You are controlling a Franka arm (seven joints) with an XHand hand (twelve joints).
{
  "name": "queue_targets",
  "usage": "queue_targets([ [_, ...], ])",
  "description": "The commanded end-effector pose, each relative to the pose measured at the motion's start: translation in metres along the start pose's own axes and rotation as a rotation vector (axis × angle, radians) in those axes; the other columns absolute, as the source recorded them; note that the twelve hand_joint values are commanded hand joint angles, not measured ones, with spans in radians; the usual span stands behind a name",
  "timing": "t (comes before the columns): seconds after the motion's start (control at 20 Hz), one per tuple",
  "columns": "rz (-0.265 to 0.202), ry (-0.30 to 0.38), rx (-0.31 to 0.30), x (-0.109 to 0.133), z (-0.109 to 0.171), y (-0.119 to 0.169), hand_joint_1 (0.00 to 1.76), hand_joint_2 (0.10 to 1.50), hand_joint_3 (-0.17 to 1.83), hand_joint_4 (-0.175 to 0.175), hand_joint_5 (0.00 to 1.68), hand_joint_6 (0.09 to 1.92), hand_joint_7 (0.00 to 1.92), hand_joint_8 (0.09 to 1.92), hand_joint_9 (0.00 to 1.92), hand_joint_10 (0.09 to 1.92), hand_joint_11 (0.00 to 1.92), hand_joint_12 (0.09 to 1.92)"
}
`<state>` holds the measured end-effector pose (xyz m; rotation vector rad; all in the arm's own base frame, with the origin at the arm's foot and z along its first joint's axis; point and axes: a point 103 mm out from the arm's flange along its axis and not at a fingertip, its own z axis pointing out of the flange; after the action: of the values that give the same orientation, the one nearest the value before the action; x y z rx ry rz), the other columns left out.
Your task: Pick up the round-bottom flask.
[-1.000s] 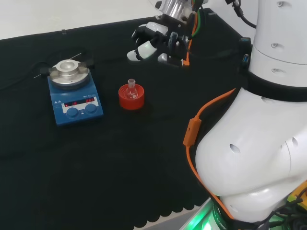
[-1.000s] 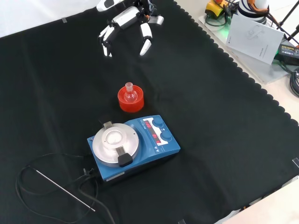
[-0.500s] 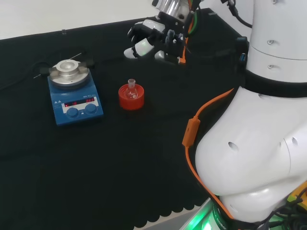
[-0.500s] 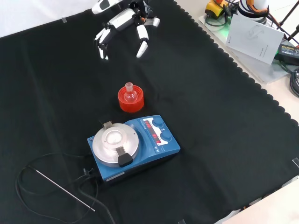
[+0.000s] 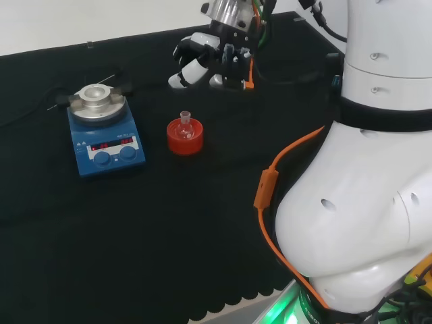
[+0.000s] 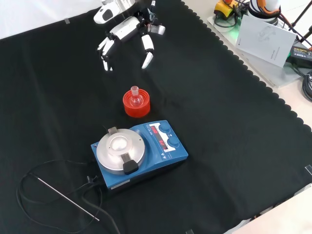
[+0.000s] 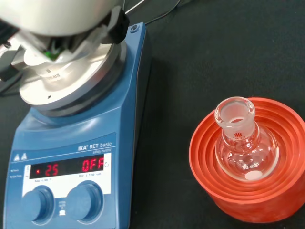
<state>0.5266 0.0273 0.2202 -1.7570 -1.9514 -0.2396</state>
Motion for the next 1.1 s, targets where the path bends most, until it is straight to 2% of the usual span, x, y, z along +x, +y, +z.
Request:
queue_targets([
  [0.05, -0.008, -0.036, 0.017, 0.004, 0.009, 0.01, 0.93, 0.37, 0.87, -0.157, 0.22, 0.7, 0.46, 0.9, 0.46, 0.91, 0.13, 1.51],
  [0.3, -0.002, -0.101, 0.028, 0.003, 0.019, 0.016, 0.93, 0.37, 0.87, -0.161, 0.24, 0.71, 0.49, 0.9, 0.51, 0.9, 0.2, 1.48],
  [0.55, 0.006, -0.129, 0.045, -0.003, 0.025, 0.015, 0.94, 0.37, 0.87, -0.164, 0.26, 0.72, 0.52, 0.9, 0.53, 0.89, 0.24, 1.47],
  [1.1, -0.001, -0.132, 0.061, -0.02, 0.038, 0.022, 0.93, 0.36, 0.87, -0.166, 0.27, 0.74, 0.57, 0.89, 0.6, 0.88, 0.3, 1.45],
])
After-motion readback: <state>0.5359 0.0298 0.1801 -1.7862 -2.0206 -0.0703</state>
